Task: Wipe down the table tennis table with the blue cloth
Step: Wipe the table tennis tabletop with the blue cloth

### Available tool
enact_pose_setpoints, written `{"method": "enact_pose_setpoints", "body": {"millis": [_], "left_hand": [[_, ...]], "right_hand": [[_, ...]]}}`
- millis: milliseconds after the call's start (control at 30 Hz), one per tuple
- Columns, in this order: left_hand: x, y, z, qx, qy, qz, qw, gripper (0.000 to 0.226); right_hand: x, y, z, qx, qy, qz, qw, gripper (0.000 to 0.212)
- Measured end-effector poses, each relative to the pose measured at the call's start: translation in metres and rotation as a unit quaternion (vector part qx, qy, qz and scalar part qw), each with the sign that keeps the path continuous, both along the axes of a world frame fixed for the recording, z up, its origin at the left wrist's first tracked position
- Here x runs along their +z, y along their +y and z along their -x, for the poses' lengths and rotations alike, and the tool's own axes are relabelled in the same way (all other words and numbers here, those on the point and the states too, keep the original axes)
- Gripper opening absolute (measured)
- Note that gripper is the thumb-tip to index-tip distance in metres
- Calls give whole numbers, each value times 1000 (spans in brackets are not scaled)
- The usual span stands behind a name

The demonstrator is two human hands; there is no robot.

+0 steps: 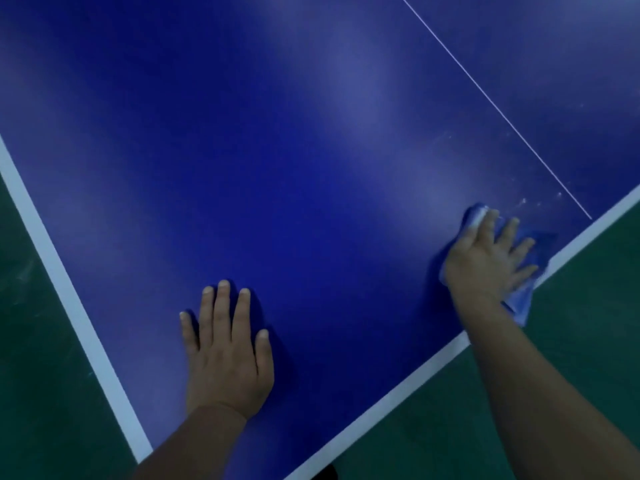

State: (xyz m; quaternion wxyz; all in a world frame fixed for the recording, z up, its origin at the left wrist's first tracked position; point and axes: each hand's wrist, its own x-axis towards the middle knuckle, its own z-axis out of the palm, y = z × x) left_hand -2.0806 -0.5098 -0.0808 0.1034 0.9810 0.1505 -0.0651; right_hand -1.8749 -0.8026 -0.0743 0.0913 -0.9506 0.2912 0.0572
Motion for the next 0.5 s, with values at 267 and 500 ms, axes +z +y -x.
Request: {"method": "enact_pose_setpoints", "body": {"millis": [267,500], "left_hand": [[-2,1,1,6,-16,11,1000,67],[-1,-2,1,8,-22,16,1000,67]], "right_hand": [[-10,91,75,480,-23,14,877,54],[4,-66,8,99,7,-12,995,54]]}}
